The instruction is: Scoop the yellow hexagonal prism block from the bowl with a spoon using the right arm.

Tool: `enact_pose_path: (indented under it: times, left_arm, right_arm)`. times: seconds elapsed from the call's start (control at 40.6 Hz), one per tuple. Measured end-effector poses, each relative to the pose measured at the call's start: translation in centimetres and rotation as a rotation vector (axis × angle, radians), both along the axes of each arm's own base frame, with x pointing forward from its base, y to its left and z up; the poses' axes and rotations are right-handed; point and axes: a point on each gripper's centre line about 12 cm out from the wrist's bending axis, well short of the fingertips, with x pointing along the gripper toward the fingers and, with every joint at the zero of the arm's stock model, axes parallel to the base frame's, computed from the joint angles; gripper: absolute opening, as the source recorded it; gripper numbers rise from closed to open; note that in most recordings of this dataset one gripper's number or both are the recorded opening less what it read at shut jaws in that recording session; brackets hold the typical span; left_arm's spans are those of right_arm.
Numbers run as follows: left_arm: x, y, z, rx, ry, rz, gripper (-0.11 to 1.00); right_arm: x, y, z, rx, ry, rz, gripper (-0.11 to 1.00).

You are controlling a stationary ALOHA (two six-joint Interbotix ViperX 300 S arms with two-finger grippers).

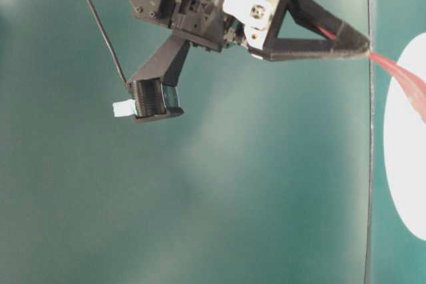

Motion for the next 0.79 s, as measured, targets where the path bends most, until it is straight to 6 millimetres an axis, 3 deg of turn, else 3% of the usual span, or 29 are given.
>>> enact_pose_path:
  times: [0.32, 0.788]
  left_arm:
    - [0.0, 0.0, 0.0, 0.0, 0.0, 0.0, 0.0]
    - [0.0, 0.0, 0.1, -0.002, -0.002, 0.0, 0.0]
  right_arm:
    - [0.2, 0.6, 1.6, 0.066, 0.045, -0.004, 0.25]
    - [1.4, 0.6, 1.4, 0.085, 0.084, 0.002, 0.25]
